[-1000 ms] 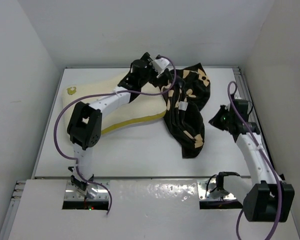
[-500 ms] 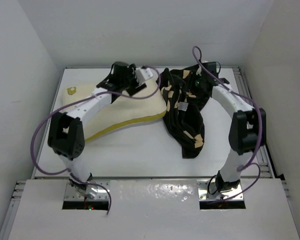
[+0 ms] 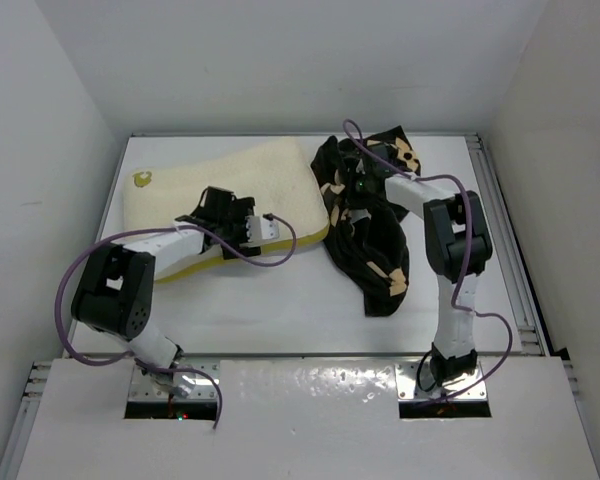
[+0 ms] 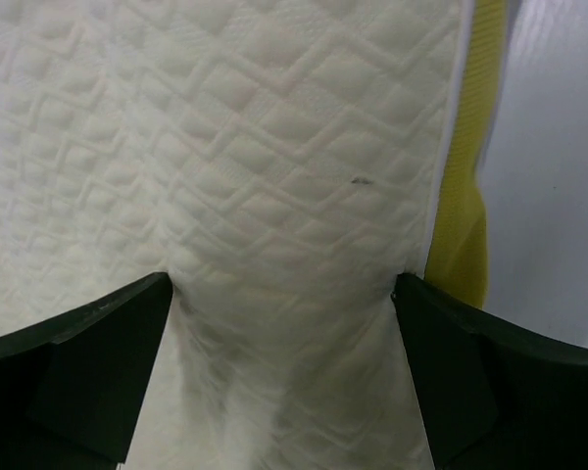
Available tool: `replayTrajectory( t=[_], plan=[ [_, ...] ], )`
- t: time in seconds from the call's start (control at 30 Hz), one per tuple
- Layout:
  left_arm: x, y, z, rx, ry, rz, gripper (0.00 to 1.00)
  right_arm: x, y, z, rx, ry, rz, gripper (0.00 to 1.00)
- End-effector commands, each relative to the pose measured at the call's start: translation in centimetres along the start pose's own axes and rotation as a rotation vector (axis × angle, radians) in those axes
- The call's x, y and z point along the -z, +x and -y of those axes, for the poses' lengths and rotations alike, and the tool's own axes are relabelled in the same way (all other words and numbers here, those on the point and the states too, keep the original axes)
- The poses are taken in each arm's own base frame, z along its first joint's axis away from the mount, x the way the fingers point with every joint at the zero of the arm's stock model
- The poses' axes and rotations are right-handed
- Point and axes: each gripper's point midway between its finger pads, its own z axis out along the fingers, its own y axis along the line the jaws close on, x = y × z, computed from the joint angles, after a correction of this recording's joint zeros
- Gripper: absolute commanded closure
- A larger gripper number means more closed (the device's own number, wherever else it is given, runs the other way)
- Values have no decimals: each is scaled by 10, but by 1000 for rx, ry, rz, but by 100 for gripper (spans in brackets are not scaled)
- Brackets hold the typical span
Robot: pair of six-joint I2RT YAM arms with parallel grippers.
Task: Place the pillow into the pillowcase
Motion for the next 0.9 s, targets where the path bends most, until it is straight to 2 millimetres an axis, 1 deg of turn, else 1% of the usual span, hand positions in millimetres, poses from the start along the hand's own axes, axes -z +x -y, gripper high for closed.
replayTrajectory(
  t=[0.0,0.03,0.07,0.1,0.13,0.17,0.2,0.23,0.27,0.3,0.33,0.37,0.4,0.43,0.47,0.5,0.53,0.57,0.6,0.63,0.67,0.7,0.73,0.77,0.8,0.83,0.87],
  plan=[
    [-10,16,26,-117,57,-50,4,5,-28,-18,-44,-44,81,100],
    [-8,18,33,-124,92,-52,30,12,-33,-18,-52,-42,101,100],
    [-6,17,37,-117,107,-42,46,18,-37,-16,-57,-35,122,100],
    [-3,17,45,-102,143,-29,59,25,-40,-16,-60,-29,143,100],
    [4,14,45,-111,147,-21,76,33,-46,-14,-66,-18,175,100],
    [10,15,45,-90,148,-12,100,50,-55,-10,-82,6,241,100],
    [23,10,40,-65,130,4,100,61,-61,-8,-93,15,279,100],
    [32,10,38,-57,130,19,100,65,-63,0,-127,31,322,100],
    [48,11,44,-29,174,53,100,84,-72,-8,-141,4,371,100],
    [65,5,40,-86,163,87,100,92,-77,-8,-157,2,406,100],
    [76,5,43,-113,182,106,100,95,-75,-11,-168,-9,427,100],
    [98,4,59,-192,232,133,100,105,-83,-21,-156,-39,469,100],
    [108,4,70,-231,255,138,100,106,-82,-28,-139,-49,475,100],
    [116,6,81,-271,280,136,100,104,-75,-48,-68,-69,468,100],
    [123,11,112,-278,360,133,100,102,-71,-61,-26,-82,461,100],
    [134,13,119,-376,349,125,89,93,-57,-85,63,-100,415,100],
    [137,13,130,-407,364,133,72,86,-43,-94,103,-105,364,100],
    [138,22,150,-417,401,113,51,81,-31,-107,148,-138,319,100],
    [141,22,150,-433,353,104,32,72,-18,-115,182,-149,268,98],
    [141,20,149,-413,321,107,1,70,-1,-128,239,-175,218,91],
    [140,17,140,-372,237,105,0,72,16,-145,277,-251,166,68],
    [140,12,130,-351,180,118,0,74,23,-150,297,-291,140,50],
    [140,0,122,-313,130,170,0,78,32,-154,328,-319,115,35],
    [143,-11,95,-203,15,202,0,90,34,-157,339,-333,112,20],
    [145,-21,78,-136,-49,242,0,94,38,-150,339,-319,109,15],
    [152,-41,39,-102,-183,313,0,102,35,-147,333,-312,129,11],
    [148,-46,29,115,-187,355,0,108,31,-141,314,-306,153,6]
  ],
)
